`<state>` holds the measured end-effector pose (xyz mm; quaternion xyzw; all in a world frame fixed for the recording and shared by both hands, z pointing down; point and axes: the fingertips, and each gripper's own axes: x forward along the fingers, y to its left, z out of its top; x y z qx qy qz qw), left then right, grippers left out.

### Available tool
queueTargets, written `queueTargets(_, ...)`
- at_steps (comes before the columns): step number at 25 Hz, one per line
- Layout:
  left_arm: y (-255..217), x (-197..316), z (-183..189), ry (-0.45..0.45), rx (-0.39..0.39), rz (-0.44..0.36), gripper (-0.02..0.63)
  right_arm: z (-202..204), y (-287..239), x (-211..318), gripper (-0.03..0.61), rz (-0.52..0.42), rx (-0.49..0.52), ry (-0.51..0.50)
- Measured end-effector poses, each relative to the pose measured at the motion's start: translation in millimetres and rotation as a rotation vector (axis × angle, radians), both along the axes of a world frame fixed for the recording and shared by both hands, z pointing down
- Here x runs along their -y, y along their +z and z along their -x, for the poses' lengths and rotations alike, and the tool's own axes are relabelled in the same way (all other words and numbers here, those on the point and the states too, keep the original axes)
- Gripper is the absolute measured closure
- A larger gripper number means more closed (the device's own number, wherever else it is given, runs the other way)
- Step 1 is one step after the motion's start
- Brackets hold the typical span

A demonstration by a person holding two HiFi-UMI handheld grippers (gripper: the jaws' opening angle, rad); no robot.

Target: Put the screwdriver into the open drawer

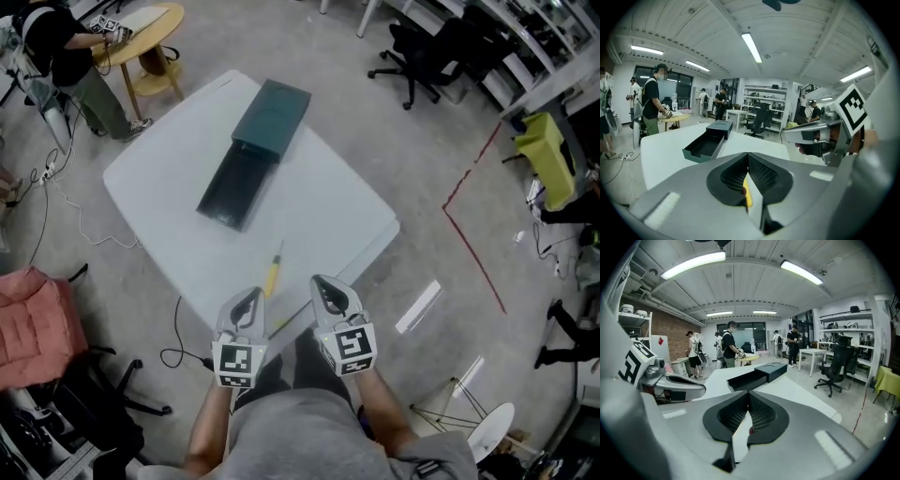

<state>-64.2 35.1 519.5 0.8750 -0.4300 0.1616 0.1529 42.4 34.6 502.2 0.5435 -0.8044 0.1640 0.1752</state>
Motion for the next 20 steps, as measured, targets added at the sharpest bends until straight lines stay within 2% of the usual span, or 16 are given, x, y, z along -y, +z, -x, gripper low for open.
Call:
queueTargets(9, 57.5, 14.0, -14.3, -0.021, 0.037, 0.110, 0.603, -8.1, 49.7, 26.4, 0.575, 0.099, 0.023, -0.056)
queueTargets(15, 90.4, 22.8, -15.5, -0.039, 0.090, 0.191, 0.601, -16.1, 72.2, 39.1, 0.575, 0.134, 0.022, -0.072)
queueTargets(16, 95.9, 22.6, -16.7, -0.034, 0.096, 0.210, 0.594, -17.4, 74.8, 40.1, 0.575, 0.138, 0.023, -0.072)
queueTargets(18, 105.3, 20.6, -20.5, -0.014, 0.106, 0.249, 0.504, -20.0, 79.4, 40.6, 0.575, 0.147, 0.026, -0.072)
queueTargets(20, 113.7, 19.4, -23.3, -0.001, 0.123, 0.281, 0.473, -22.1, 83.2, 41.0, 0.575, 0.156, 0.029, -0.071)
